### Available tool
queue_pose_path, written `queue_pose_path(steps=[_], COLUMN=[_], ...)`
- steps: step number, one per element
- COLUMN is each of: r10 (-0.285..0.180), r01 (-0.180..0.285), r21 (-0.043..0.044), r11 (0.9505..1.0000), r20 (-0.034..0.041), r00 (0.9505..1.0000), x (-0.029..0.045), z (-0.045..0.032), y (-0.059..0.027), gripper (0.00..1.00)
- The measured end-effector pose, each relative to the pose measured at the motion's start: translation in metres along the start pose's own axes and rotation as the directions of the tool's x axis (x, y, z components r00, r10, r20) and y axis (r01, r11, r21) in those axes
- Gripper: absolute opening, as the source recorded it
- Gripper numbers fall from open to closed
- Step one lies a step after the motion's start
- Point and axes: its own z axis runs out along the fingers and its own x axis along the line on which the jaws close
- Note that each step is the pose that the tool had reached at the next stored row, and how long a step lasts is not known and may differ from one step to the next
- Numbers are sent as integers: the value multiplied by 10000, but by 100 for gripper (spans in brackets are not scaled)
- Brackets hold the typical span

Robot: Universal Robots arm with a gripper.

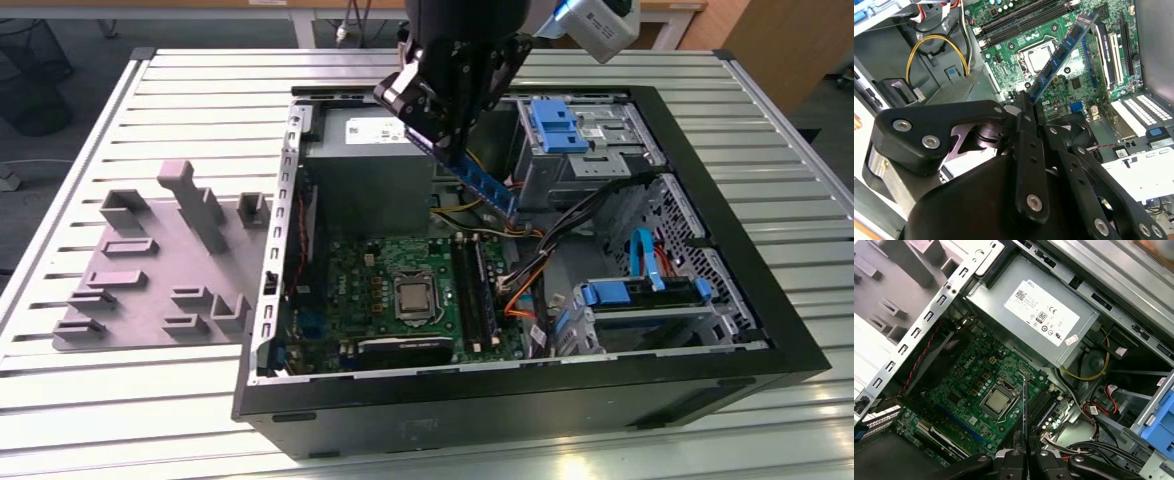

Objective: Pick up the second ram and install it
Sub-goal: 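Insert the second ram into the second slot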

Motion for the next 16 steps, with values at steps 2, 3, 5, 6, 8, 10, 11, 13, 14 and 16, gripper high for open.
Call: queue_pose_path(steps=[2,3,5,6,8,10,11,13,14,16], r10=[1,1,2,6,106,420,592,948,1128,1484], r01=[-1,-1,-2,-6,-106,-420,-592,-948,-1128,-1485], r21=[0,0,0,0,3,10,15,23,27,35], r11=[10000,10000,10000,10000,9999,9991,9982,9955,9936,9889], r20=[0,0,0,0,3,13,16,26,32,42], r00=[10000,10000,10000,10000,9999,9991,9982,9955,9936,9889], x=[0,0,0,0,0,0,0,0,0,0], z=[0,0,0,0,0,2,3,6,8,11], y=[0,0,0,0,0,0,0,0,0,0], gripper=[14,14,14,14,14,14,14,14,14,14])
